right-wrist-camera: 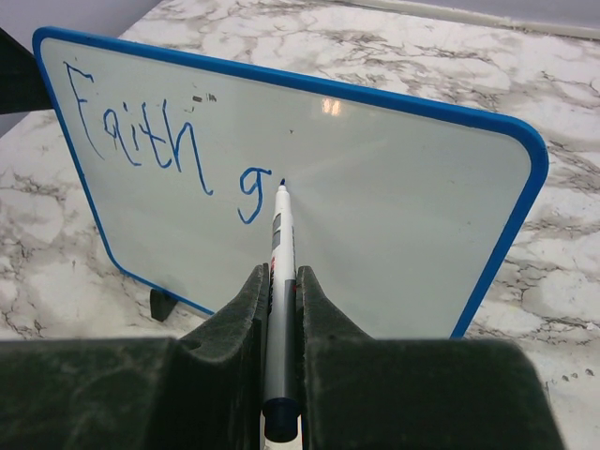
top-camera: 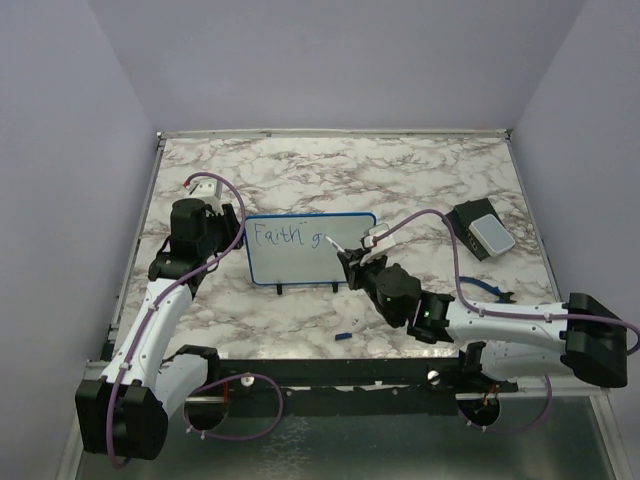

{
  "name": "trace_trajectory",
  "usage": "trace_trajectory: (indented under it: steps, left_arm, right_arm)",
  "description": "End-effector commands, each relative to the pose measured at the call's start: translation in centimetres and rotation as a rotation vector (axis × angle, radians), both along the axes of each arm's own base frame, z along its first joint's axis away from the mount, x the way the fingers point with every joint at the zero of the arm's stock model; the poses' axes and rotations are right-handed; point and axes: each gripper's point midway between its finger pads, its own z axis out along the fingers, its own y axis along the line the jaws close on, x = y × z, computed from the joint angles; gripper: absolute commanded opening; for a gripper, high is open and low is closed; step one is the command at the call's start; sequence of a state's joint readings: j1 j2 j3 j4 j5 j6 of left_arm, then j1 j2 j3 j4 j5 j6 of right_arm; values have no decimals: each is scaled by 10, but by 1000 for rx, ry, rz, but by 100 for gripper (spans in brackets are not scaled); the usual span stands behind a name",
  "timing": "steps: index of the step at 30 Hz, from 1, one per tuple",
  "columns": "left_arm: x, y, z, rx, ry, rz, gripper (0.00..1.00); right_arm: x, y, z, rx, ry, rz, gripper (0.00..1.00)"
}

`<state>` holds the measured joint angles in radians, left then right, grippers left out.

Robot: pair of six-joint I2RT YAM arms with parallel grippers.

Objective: Write a sentence on the whiteboard

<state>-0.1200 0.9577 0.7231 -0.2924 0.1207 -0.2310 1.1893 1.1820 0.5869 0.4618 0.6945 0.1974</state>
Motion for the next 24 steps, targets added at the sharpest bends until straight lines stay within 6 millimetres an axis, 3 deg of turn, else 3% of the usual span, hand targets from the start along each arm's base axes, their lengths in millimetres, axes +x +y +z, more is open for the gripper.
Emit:
trace_trajectory:
  steps: [1, 18, 24]
  left_arm:
    - [-3, -7, 1, -23, -9, -33, 46]
    - [-3, -7, 1, -23, -10, -32, 46]
    - [-3, -7, 1, -22, -11, -32, 46]
  right_arm:
    - [7, -3, 1, -13, -13, -40, 1]
    - [-1, -11, -27, -42, 80, -44, 1]
    - [2, -20, -22, -46, 65, -86, 1]
